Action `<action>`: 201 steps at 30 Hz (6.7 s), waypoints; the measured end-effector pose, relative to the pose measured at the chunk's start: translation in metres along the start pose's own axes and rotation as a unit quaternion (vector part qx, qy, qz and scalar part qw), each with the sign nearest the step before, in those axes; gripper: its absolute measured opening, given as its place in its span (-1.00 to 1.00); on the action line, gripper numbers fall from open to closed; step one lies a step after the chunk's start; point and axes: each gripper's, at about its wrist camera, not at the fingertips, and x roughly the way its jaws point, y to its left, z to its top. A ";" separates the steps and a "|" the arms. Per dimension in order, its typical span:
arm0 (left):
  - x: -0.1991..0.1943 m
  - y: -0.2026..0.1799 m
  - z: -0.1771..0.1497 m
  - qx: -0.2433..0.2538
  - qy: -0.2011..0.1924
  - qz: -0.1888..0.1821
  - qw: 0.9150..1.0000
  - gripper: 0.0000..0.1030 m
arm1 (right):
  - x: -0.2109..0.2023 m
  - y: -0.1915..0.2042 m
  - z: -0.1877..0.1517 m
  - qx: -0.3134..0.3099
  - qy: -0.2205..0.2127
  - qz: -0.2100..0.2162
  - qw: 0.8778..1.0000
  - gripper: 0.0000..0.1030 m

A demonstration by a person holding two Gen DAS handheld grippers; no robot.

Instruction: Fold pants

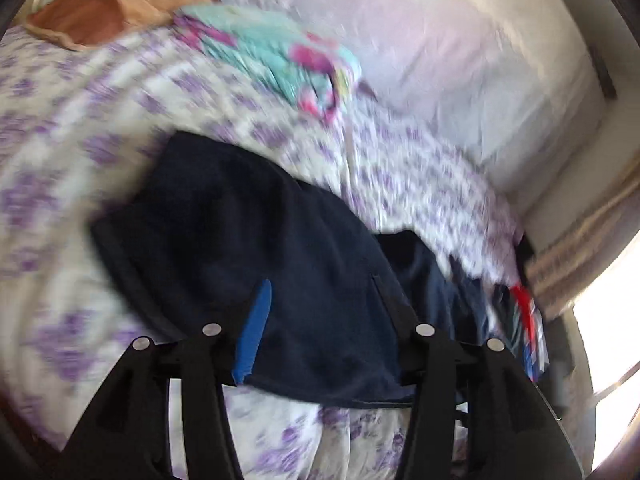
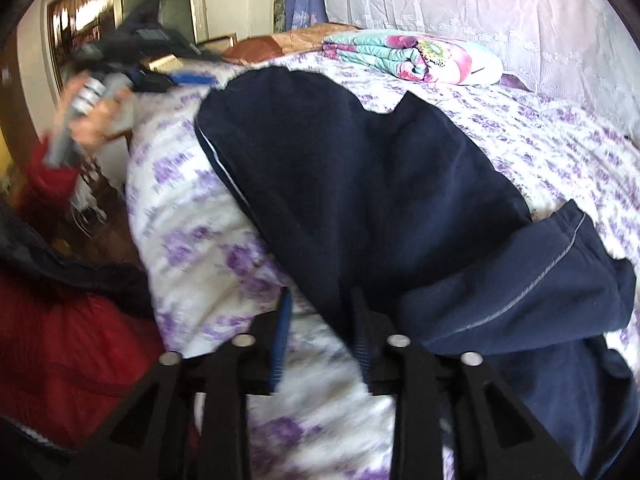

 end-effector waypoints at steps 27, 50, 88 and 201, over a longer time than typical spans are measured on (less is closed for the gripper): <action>0.052 -0.037 -0.058 0.167 -0.039 0.074 0.982 0.70 | 0.083 -0.228 0.092 0.317 0.137 -0.268 0.900 0.33; 0.049 -0.032 -0.057 0.160 -0.040 0.037 0.986 0.72 | -0.176 -0.196 -0.073 0.491 -0.258 -0.108 0.825 -0.62; 0.047 -0.027 -0.053 0.144 -0.035 0.017 0.989 0.73 | -0.198 -0.152 -0.169 0.514 -0.275 -0.107 0.805 -0.68; 0.013 0.007 0.040 0.075 -0.060 0.148 0.984 0.76 | 0.109 -0.128 0.157 0.223 -0.008 0.062 0.973 0.01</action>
